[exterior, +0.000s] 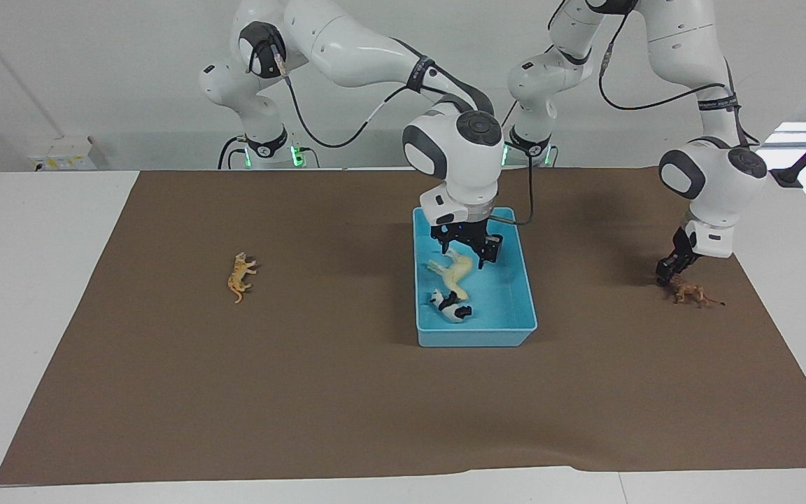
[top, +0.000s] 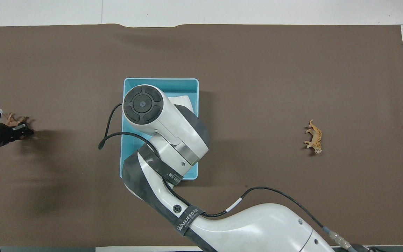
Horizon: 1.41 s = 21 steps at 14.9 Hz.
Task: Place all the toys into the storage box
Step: 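Lower the llama into the box while the left gripper grasps the horse, then place the brown horse in the box while the right gripper reaches the dog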
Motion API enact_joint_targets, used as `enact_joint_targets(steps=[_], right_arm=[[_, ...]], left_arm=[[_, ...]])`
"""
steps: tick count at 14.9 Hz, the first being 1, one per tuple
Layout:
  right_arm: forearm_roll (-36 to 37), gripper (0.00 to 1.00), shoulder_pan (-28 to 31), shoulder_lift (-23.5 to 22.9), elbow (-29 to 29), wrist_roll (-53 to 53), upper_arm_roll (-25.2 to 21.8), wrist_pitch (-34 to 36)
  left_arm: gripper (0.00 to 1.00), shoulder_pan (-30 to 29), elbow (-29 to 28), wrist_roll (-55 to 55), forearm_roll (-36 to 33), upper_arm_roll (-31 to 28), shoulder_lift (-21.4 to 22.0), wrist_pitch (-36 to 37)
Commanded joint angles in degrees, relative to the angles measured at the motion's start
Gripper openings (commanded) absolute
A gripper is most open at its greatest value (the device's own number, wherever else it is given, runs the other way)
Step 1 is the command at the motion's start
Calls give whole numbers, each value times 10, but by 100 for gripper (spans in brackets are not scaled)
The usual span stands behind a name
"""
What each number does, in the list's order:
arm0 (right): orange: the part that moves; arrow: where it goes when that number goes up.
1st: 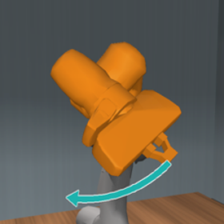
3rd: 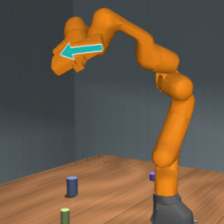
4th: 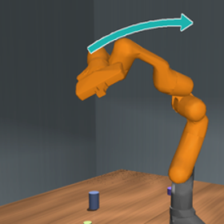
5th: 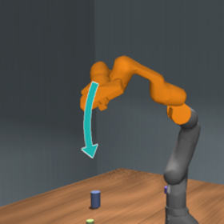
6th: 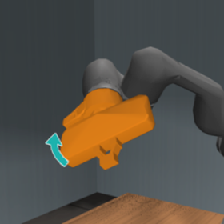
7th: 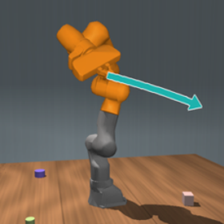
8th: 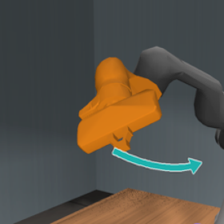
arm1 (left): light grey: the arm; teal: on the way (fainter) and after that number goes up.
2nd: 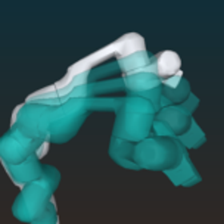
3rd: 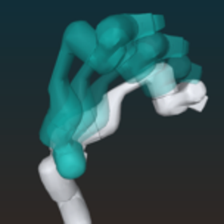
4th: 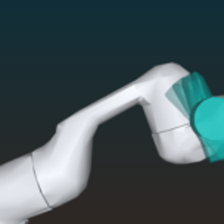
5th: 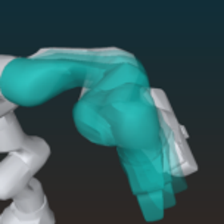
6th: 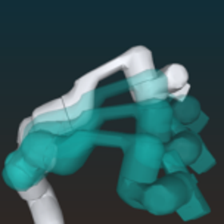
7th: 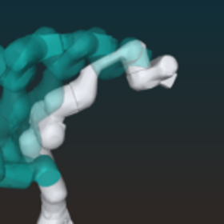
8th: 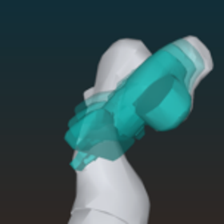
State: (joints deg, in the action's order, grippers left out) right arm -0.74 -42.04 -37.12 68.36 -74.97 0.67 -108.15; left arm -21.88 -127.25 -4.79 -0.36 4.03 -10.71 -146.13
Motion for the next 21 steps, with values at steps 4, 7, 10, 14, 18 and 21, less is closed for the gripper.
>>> enact_joint_targets(steps=[4,7,10,14,18,21], right_arm=[[6,100,112,104,19,164,0,118],[9,100,170,141,40,309,-1,178],[24,100,237,214,177,460,-1,109],[24,100,316,345,483,631,-1,-143],[21,100,382,395,642,719,0,-286],[20,100,393,413,716,735,0,-372]], left_arm=[[0,96,147,-157,2,-1,10,195],[0,212,226,-357,1,-1,9,290],[0,324,256,-535,4,1,4,298],[0,431,205,-691,4,3,17,208],[99,449,153,-686,4,3,39,188],[100,436,152,-679,4,2,39,184]])
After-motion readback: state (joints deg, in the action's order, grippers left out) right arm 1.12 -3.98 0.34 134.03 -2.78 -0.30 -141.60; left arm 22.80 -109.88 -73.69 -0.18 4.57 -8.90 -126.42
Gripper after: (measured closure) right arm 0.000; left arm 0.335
